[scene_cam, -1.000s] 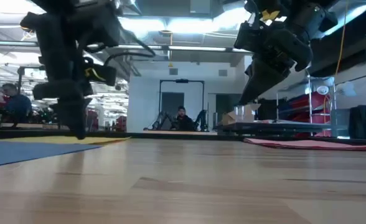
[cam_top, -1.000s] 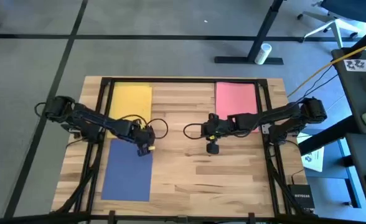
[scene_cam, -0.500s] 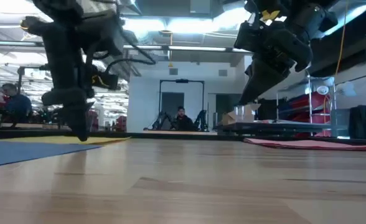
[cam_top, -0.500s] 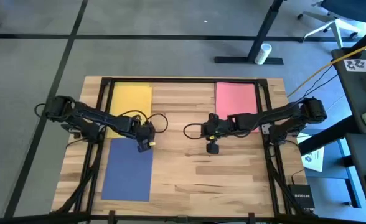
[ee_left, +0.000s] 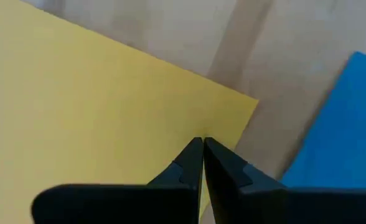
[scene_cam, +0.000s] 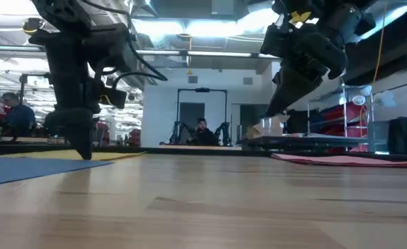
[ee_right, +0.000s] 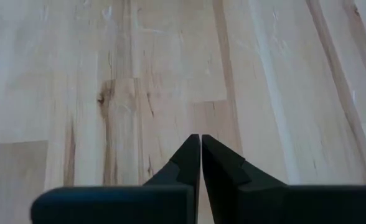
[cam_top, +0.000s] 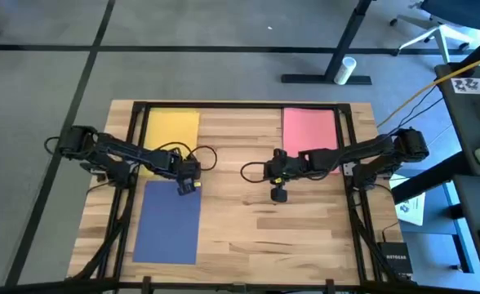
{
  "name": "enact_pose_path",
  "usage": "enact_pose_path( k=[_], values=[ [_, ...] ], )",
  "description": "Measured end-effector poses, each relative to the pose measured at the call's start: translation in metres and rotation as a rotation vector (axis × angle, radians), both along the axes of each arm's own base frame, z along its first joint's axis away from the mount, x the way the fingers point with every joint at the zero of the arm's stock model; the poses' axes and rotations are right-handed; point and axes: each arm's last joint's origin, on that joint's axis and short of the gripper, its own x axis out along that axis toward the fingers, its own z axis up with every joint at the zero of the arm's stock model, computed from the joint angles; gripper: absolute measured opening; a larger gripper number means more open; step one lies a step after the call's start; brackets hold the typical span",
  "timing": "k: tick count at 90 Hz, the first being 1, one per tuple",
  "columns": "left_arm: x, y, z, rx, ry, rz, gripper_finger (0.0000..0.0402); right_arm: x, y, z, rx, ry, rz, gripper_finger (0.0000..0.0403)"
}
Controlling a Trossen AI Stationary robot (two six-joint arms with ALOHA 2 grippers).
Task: Organize paper
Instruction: Stack the yellow paper on top of the yellow paper
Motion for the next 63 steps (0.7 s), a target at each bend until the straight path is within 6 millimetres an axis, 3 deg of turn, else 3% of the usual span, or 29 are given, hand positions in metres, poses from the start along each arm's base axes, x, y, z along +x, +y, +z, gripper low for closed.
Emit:
enact_pose_path(
  k=[28,63],
  values=[
    [0.0,0.004,0.0,0.007,0.007,-0.003,0.0,0.0,0.0,0.0,0.001,0.0,-0.002,0.0004],
    [0.01,-0.01,0.011,-0.002,-0.033,-0.022,0.0,0.0,0.0,0.0,0.002,0.0,-0.002,0.0004]
  ],
)
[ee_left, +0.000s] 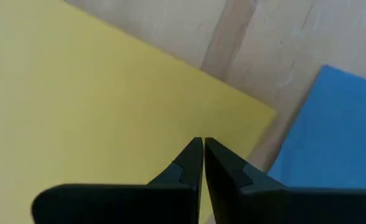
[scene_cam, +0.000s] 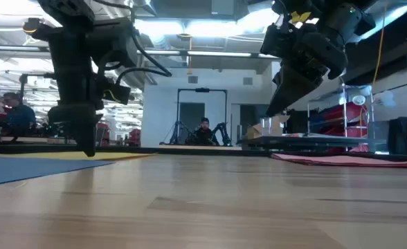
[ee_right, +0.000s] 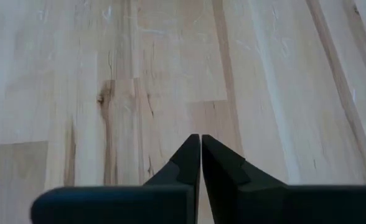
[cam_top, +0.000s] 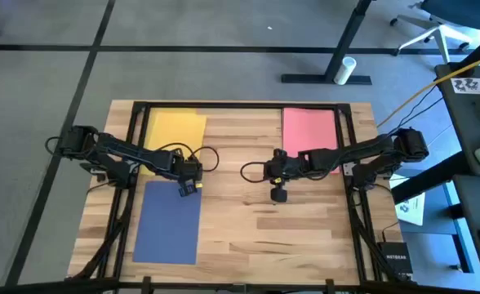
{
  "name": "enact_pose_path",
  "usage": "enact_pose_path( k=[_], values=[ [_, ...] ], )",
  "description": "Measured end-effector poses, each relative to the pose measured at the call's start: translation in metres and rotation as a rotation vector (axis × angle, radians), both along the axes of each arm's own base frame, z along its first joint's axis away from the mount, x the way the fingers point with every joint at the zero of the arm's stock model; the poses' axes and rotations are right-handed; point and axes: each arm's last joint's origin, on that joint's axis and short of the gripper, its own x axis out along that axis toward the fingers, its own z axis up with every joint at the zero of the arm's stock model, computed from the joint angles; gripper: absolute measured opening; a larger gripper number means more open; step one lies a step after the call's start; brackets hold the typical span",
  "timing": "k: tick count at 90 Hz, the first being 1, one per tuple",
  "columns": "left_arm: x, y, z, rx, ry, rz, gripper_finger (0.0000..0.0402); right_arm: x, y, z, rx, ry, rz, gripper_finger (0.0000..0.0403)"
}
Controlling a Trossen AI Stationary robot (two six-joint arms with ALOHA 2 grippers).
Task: Organize paper
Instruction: Stack the yellow paper on top of the yellow paper
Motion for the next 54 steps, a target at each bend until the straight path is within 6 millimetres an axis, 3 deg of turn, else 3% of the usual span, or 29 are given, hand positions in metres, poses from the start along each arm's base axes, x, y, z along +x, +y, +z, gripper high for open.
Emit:
enact_pose_path(
  k=[27,54],
  values=[
    [-0.002,0.011,-0.001,0.016,-0.001,0.056,0.0,0.0,0.0,0.0,0.0,0.0,0.0,0.0004],
    [0.017,0.03,0.004,0.058,-0.193,0.065,0.0,0.0,0.0,0.0,-0.002,-0.001,0.003,0.0004]
  ],
)
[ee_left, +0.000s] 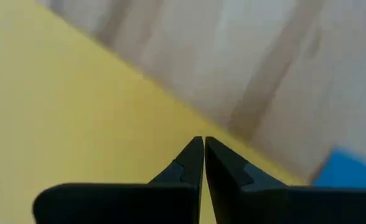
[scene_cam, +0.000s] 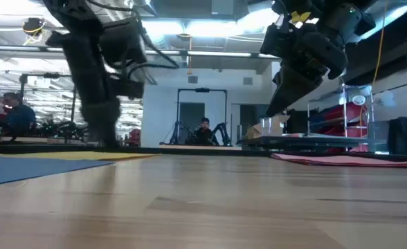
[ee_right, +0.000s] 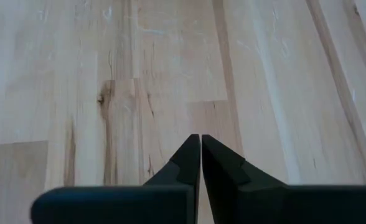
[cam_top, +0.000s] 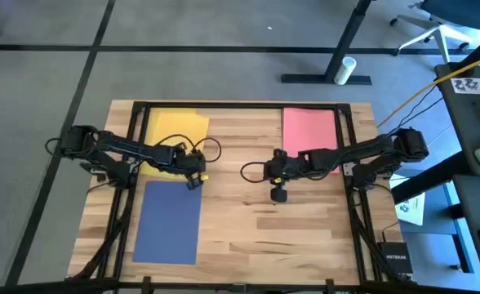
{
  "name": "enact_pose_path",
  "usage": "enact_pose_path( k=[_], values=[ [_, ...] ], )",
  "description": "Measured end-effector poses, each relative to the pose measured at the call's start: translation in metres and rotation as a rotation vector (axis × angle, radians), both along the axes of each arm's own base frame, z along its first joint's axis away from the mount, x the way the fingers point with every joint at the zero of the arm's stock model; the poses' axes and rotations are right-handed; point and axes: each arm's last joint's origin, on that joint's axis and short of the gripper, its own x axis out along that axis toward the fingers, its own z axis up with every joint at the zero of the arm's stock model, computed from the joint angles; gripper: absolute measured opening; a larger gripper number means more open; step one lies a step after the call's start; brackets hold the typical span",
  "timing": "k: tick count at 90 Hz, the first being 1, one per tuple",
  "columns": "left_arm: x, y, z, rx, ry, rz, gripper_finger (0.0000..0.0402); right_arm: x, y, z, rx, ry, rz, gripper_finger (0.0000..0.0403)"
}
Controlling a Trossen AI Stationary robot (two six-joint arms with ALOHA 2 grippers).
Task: Organize paper
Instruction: Stack the yellow paper on top of the yellow paper
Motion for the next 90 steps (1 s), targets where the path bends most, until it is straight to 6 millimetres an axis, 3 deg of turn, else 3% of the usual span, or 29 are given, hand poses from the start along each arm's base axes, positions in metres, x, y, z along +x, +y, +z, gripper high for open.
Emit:
enact_pose_path(
  k=[21,42,90],
  values=[
    [-0.001,0.027,-0.01,0.016,0.02,0.132,0.0,0.0,0.0,0.0,-0.002,0.0,0.001,0.0004],
    [0.009,0.037,-0.031,0.044,0.035,0.159,0.0,0.0,0.0,0.0,-0.002,0.0,0.0,0.0004],
    [-0.005,0.053,-0.028,0.099,0.103,0.263,0.0,0.0,0.0,0.0,0.0,0.002,-0.002,0.0004]
  ],
)
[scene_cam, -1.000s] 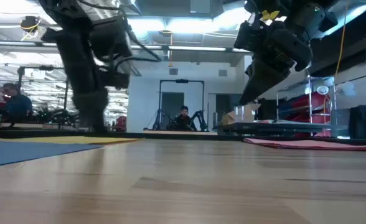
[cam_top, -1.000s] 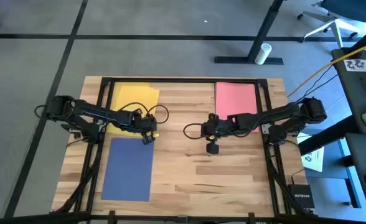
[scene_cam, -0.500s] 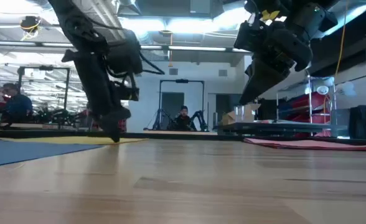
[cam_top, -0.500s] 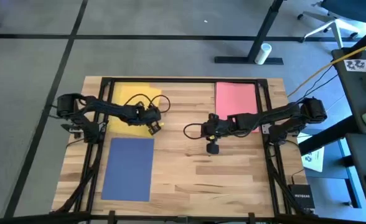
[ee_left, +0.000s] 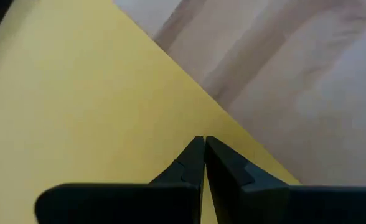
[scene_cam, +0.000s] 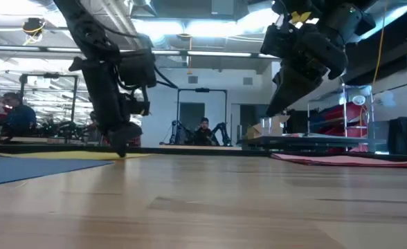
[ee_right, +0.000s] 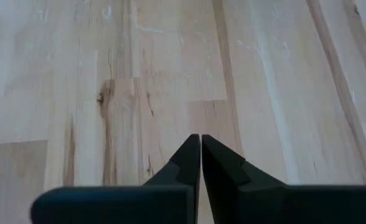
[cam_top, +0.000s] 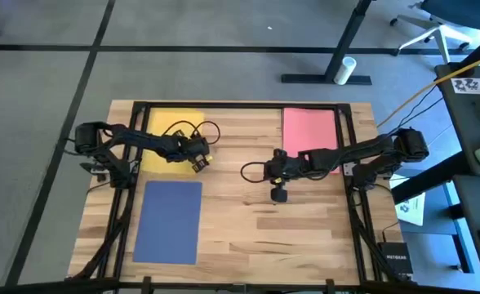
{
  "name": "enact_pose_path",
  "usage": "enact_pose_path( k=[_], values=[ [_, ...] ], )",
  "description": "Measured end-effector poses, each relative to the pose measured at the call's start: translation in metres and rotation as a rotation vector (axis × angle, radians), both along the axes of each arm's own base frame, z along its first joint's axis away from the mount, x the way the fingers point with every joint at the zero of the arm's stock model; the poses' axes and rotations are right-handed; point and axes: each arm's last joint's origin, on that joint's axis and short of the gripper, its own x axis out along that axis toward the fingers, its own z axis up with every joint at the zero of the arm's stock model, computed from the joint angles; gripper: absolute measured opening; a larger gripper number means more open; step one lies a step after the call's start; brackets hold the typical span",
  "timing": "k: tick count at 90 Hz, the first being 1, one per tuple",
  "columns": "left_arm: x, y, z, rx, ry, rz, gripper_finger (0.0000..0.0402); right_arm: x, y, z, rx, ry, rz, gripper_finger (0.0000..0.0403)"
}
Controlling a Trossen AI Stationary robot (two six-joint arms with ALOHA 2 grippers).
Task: Organize paper
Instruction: Stack the yellow paper on top of the yellow paper
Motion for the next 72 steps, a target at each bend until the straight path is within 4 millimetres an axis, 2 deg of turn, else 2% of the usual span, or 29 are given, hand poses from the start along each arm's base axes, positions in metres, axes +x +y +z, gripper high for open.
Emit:
enact_pose_path(
  k=[35,51,72],
  values=[
    [-0.003,0.007,0.007,0.006,-0.04,0.052,0.0,0.0,0.0,0.0,0.0,0.0,0.0,0.0004],
    [0.008,0.009,0.023,0.033,-0.122,0.031,0.0,0.0,0.0,0.0,0.0,-0.002,0.0,0.0004],
    [0.017,0.015,0.028,0.07,-0.192,0.003,0.0,0.0,0.0,0.0,0.0,-0.002,0.0,0.0004]
  ],
)
